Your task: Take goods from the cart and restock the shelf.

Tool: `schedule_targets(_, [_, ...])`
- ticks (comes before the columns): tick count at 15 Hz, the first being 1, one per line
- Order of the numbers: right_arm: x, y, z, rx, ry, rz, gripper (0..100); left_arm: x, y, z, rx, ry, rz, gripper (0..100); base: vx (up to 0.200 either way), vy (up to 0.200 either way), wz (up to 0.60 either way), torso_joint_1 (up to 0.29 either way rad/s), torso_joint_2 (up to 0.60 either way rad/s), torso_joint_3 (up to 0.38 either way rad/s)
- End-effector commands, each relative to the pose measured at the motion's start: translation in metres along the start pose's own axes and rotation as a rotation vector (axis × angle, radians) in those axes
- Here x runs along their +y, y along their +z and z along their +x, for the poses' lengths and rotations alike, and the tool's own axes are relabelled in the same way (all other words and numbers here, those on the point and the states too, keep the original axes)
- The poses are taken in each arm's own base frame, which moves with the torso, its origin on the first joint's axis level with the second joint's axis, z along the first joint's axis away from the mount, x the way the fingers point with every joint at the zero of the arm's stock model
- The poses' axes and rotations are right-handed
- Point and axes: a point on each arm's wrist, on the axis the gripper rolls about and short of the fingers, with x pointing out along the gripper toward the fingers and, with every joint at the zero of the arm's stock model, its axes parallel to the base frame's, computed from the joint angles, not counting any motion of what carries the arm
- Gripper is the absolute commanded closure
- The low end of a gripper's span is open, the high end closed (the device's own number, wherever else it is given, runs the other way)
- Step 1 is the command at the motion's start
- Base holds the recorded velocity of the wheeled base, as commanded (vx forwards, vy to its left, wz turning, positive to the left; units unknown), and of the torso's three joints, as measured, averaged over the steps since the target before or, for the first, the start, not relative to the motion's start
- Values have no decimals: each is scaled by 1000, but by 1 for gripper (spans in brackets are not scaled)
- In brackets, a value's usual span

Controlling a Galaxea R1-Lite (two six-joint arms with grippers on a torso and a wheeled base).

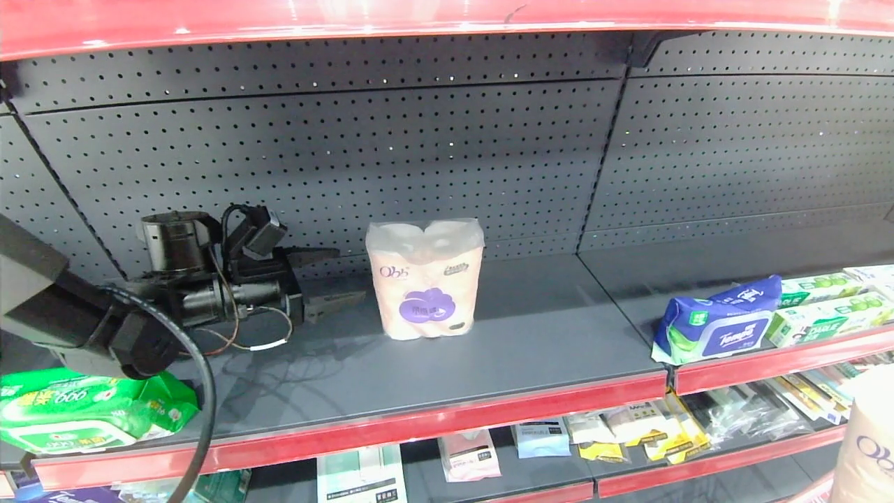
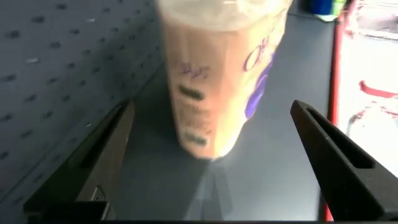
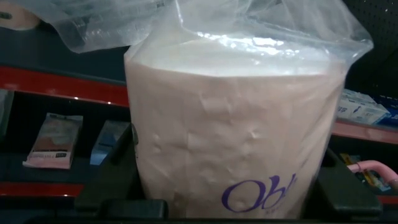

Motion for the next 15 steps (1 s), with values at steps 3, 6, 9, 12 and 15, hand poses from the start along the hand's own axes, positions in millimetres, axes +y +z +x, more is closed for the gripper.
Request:
schedule_targets(3, [0, 0, 0, 1, 1, -1, 100, 5, -9, 17, -12, -46, -1, 0, 0, 0, 0, 0, 0, 0])
schedule_targets(6, [0, -1, 0, 1, 2, -1, 100, 17, -10, 32, -42, -44, 29, 0, 0, 0, 0, 0, 0, 0])
schedule_targets(9, [0, 0, 0, 0, 2, -1, 100, 14, -7, 38, -49, -60, 36, 0, 0, 0, 0, 0, 0, 0])
schedule_targets(12, [0, 0, 0, 0, 2, -1, 100, 17, -7, 49, -60, -70, 51, 0, 0, 0, 0, 0, 0, 0])
schedule_targets(15, [1, -2, 0, 4, 3, -4, 100, 19, -7, 55, -66, -74, 59, 0, 0, 0, 0, 0, 0, 0])
